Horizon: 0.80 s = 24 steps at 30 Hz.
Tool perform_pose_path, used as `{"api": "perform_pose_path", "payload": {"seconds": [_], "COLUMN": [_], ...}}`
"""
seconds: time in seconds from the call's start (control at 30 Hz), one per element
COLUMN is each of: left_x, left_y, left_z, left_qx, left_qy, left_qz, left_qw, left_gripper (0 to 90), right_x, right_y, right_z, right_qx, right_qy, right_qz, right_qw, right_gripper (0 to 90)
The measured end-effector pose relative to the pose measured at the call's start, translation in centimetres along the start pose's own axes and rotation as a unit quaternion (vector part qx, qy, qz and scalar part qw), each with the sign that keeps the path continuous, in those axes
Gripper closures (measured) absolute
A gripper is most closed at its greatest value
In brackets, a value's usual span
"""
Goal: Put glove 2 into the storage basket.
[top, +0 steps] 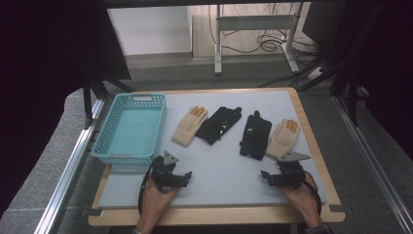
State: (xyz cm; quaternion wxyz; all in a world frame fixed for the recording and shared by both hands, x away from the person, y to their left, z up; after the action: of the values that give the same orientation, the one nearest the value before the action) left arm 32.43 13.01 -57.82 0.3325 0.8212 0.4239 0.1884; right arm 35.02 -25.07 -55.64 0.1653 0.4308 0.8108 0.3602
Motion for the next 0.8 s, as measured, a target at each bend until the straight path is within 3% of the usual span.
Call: {"api": "perform_pose_path", "payload": {"seconds": [0.37, 0.8], "left_x": [0.0, 0.0], "left_y": [0.0, 0.0], "left_z": [0.0, 0.0], "left_qx": [-0.001, -0.001], "left_qy": [0.0, 0.0], "left_qz": [-0.002, -0.002], "left_qw": [1.0, 1.0], "left_gripper": [7.3, 7.3], "right_x": [0.1, -0.1], "right_y": [0.8, 2.9], "right_z": [0.0, 0.4], "right_qx": [0.002, 0.003], "right_qy": [0.017, 0.012], "right_qz": [0.005, -0.002], "right_qw": [0.9998, 0.9999], "right_gripper": [20.0, 24.6]}}
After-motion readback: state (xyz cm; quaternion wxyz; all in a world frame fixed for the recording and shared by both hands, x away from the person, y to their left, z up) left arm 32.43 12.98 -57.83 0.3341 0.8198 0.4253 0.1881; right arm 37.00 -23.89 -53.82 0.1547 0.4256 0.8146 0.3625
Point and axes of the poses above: each handheld gripper's, and its own axes: z roughly forward along the jaws, y roughly out of its top, x roughly to its left, the point moved 4 cm from there along z, roughly forward along the jaws, and after that the axes turned 6 degrees about z, right-handed, at the moved point
